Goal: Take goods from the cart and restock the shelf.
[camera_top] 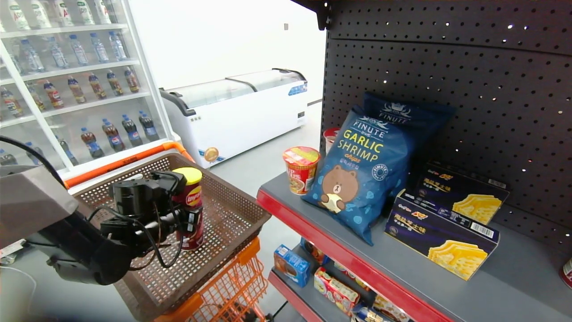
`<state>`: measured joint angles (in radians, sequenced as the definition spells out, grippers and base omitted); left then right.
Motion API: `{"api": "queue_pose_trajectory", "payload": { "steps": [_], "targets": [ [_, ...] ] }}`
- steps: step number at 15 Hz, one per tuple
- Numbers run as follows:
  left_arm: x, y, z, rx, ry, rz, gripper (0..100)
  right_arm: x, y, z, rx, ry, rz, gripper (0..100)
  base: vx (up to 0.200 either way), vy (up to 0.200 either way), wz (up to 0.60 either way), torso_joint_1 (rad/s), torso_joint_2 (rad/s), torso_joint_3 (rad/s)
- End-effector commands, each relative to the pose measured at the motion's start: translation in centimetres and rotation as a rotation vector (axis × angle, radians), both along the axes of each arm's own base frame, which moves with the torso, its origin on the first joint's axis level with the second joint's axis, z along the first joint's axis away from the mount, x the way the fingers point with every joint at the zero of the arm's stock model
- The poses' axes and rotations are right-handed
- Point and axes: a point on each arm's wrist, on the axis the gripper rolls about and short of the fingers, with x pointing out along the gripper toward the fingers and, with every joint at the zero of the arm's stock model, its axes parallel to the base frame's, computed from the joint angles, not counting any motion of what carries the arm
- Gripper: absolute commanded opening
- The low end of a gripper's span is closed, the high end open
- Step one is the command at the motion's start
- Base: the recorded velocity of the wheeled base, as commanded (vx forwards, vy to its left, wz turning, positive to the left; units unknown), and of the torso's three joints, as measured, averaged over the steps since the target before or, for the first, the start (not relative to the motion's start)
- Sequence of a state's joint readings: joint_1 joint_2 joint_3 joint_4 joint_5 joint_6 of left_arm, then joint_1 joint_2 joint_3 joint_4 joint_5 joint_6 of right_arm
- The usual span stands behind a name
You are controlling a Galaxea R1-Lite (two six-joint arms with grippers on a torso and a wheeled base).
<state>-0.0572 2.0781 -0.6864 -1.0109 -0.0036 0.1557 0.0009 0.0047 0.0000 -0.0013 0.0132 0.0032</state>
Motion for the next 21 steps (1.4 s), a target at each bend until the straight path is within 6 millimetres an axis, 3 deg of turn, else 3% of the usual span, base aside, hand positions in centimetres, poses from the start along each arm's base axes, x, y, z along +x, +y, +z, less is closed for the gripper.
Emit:
{"api": "queue_pose_trajectory", "payload": {
  "steps": [1, 2, 4, 5, 10, 14, 18, 21],
  "targets": [
    [-2.2, 0.0, 6.9, -0.063, -0.113, 0.012, 0, 0.0, 0.0, 0.0, 0.000, 0.000, 0.001, 100, 0.000, 0.000, 0.00, 0.000, 0.00, 0.000],
    [-2.7, 0.1, 8.6, -0.074, -0.133, 0.022, 0, 0.0, 0.0, 0.0, 0.000, 0.000, 0.001, 100, 0.000, 0.000, 0.00, 0.000, 0.00, 0.000],
    [-3.5, 0.1, 10.3, -0.081, -0.127, 0.012, 0, 0.0, 0.0, 0.0, 0.000, 0.000, 0.001, 100, 0.000, 0.000, 0.00, 0.000, 0.00, 0.000],
    [-5.3, 0.1, 12.0, -0.101, -0.129, -0.009, 0, 0.0, 0.0, 0.0, 0.000, 0.000, 0.001, 100, 0.000, 0.000, 0.00, 0.000, 0.00, 0.000],
    [-12.6, 0.1, 16.0, -0.172, -0.069, -0.084, 0, 0.0, 0.0, 0.0, 0.000, 0.000, 0.001, 100, 0.000, 0.000, 0.00, 0.000, 0.00, 0.000],
    [-17.1, 0.2, 16.5, -0.183, -0.131, -0.114, 0, 0.0, 0.0, 0.0, 0.000, 0.000, 0.001, 100, 0.000, 0.000, 0.00, 0.000, 0.00, 0.000],
    [-18.7, 0.3, 15.7, -0.185, -0.130, -0.119, 0, 0.0, 0.0, 0.0, 0.000, -0.002, 0.001, 100, 0.000, 0.000, 0.00, 0.000, 0.00, 0.000],
    [-19.9, -0.2, 13.0, -0.199, -0.067, -0.200, 0, 0.0, 0.0, 0.0, 0.000, 0.000, 0.001, 100, 0.000, 0.000, 0.00, 0.000, 0.00, 0.000]
  ]
}}
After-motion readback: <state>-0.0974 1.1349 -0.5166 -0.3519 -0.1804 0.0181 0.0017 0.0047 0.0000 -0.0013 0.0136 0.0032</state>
